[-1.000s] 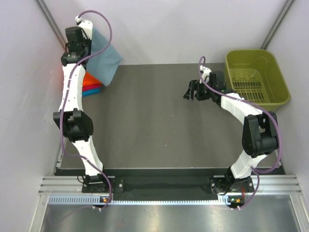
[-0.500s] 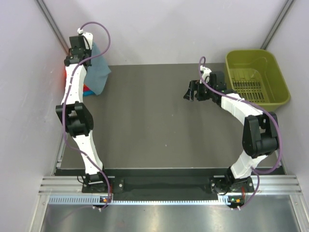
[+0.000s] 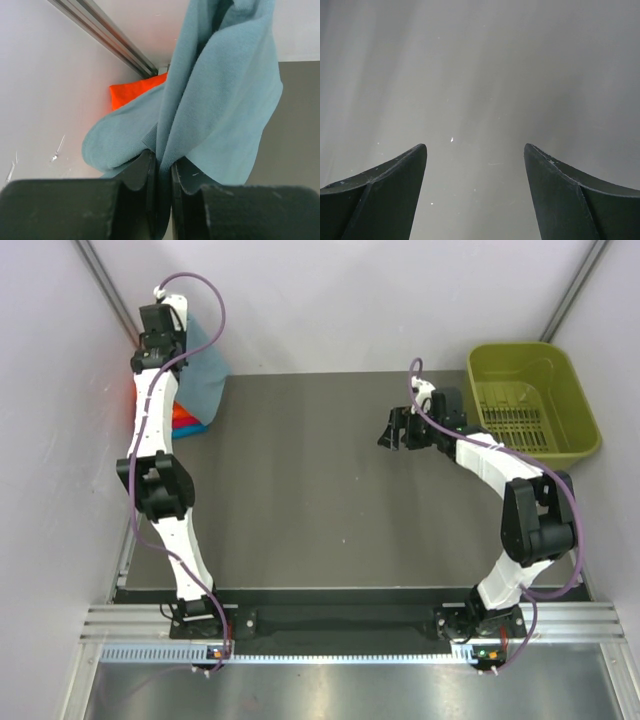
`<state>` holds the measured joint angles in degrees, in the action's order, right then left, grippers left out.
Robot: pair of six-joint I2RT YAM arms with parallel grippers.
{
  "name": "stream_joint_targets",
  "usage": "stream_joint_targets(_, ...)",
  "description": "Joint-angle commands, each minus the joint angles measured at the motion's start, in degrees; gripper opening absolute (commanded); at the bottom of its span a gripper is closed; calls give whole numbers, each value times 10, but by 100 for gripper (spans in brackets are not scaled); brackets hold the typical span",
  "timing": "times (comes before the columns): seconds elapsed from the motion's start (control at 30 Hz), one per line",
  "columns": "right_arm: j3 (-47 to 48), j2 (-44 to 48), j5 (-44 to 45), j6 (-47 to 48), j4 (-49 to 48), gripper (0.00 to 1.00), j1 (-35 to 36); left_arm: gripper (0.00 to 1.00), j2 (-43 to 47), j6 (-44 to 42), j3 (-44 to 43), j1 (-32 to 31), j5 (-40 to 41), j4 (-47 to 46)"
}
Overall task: Fold and stack the t-shirts
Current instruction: Neatly place the folded tshirt to the corner
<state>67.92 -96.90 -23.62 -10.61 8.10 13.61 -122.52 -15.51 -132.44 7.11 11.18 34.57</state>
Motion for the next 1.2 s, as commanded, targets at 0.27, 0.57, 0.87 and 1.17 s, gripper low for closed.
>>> stream_joint_targets(0.27,33,-8,2,10,-20,79,33,0,-82,-8,-22,39,59,-97)
stream_joint_targets(0.57,17,0,7,15,-19,79,34,0,-81,-21,2,93,91,-109)
stream_joint_targets(0.87,34,-14,7,16,-20,79,49,9,-86,-81,68,93,88,-106)
stream_joint_targets(1.17,20,3,9,30,-10,80,56,45,-50,-83,53,42,205,-138)
